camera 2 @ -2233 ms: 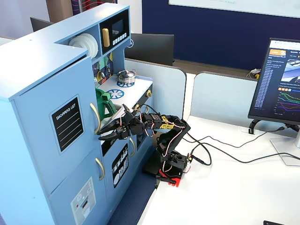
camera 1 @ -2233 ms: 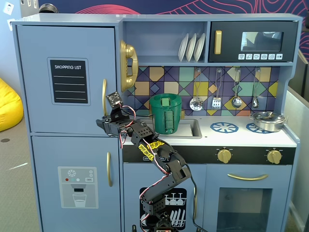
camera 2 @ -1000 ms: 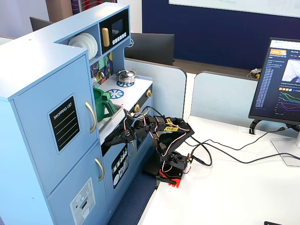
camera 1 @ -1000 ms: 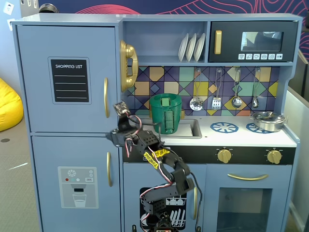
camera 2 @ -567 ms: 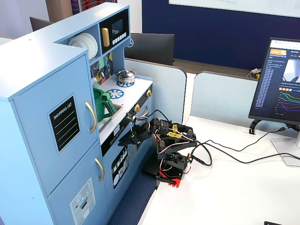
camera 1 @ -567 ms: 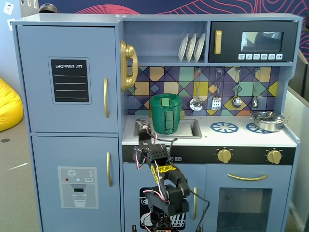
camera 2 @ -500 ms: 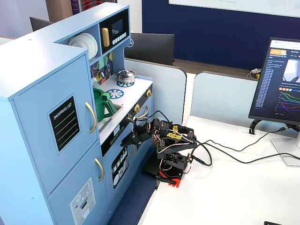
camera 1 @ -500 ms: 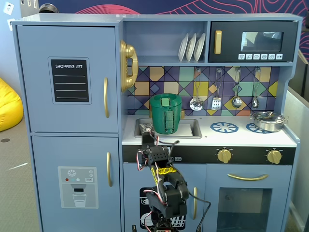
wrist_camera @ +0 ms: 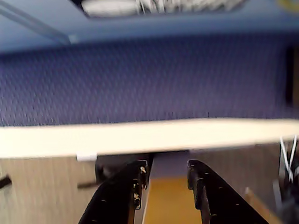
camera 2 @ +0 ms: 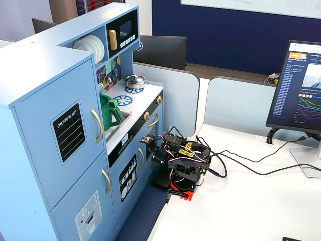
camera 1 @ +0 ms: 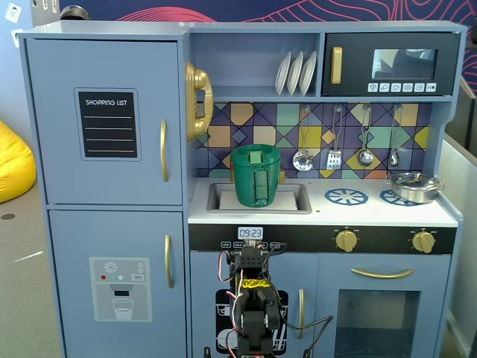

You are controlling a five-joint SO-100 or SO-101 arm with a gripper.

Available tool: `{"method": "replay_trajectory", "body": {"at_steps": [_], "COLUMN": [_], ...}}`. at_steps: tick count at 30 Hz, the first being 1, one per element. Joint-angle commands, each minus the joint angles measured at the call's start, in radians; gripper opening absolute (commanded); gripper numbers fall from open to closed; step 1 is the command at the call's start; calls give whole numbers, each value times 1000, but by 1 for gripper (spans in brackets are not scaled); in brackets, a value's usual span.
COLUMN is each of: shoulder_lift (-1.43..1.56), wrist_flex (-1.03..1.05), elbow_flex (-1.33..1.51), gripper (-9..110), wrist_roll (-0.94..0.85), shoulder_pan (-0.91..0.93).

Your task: Close the left cabinet door

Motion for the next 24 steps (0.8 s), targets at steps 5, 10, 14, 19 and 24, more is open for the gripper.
{"method": "replay_trajectory", "body": {"at_steps": [5, 10, 14, 19, 24], "shoulder_lift": [49, 49, 49, 51, 51], "wrist_flex": [172, 233, 235, 242, 242], "elbow_flex": [72, 74, 74, 74, 74], "gripper": [0, 0, 1, 2, 2], "wrist_roll": [57, 78, 69, 21, 21], "shoulder_pan": [15, 11, 40, 52, 52]}}
